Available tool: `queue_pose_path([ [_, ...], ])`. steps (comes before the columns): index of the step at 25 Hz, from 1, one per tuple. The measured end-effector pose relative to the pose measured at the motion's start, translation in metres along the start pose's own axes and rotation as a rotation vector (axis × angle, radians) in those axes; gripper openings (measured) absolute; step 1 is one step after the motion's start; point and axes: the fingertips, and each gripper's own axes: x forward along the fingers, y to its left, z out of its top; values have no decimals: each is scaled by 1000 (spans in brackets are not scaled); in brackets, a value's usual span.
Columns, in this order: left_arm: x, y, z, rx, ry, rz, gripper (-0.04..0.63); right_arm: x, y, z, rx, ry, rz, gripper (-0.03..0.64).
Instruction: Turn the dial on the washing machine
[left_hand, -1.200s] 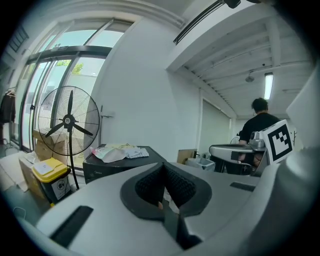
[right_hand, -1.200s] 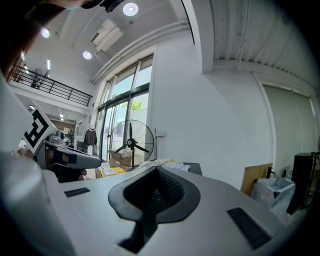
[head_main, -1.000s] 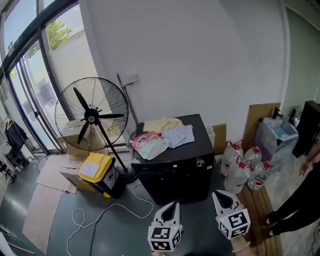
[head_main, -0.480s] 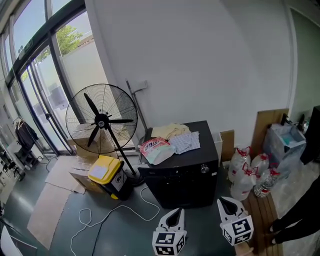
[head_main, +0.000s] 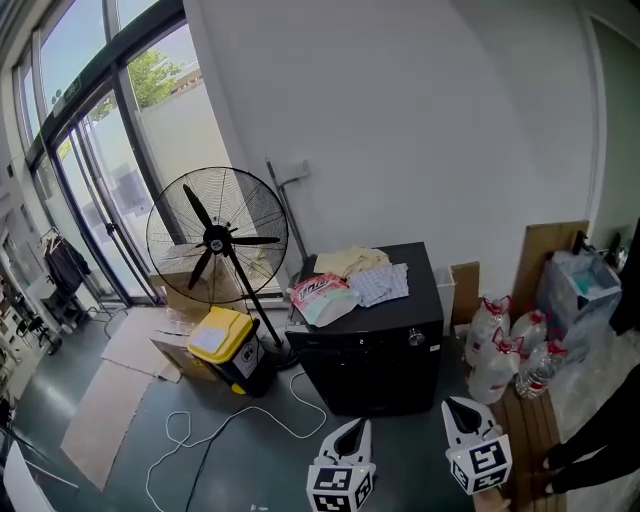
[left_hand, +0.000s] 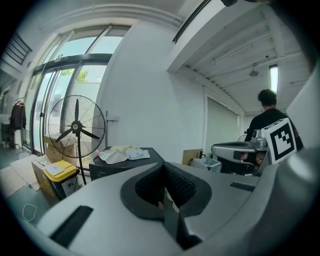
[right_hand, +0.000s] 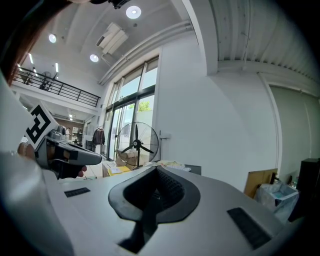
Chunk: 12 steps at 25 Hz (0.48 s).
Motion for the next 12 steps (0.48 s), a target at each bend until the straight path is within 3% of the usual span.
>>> queue_pose_path([
  [12,-5,-4,-11,2,38,-13,17,-12,-6,0,24,-7,-40,26],
])
